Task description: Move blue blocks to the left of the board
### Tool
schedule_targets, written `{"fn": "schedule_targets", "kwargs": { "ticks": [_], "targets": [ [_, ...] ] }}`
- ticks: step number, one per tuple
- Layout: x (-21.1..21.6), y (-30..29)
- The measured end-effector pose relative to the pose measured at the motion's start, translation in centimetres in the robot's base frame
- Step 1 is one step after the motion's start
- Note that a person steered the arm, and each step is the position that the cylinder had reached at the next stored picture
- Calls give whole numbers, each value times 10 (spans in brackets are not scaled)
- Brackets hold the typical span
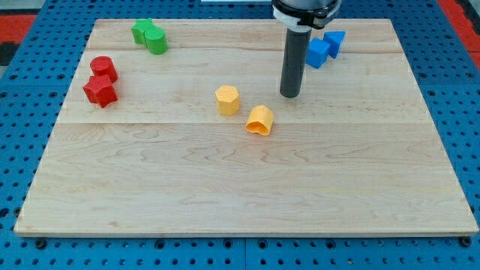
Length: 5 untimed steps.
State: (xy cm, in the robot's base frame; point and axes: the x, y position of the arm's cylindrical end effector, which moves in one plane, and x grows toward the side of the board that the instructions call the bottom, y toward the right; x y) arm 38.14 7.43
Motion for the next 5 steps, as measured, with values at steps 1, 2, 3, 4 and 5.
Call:
{"fn": "schedule_targets", "kwargs": {
  "ticks": [1, 2, 3, 4, 5],
  "targets": [
    [-10, -17],
    [-24, -21],
    [-41, -28],
    [-41, -62],
    [-41, -53]
  ]
}}
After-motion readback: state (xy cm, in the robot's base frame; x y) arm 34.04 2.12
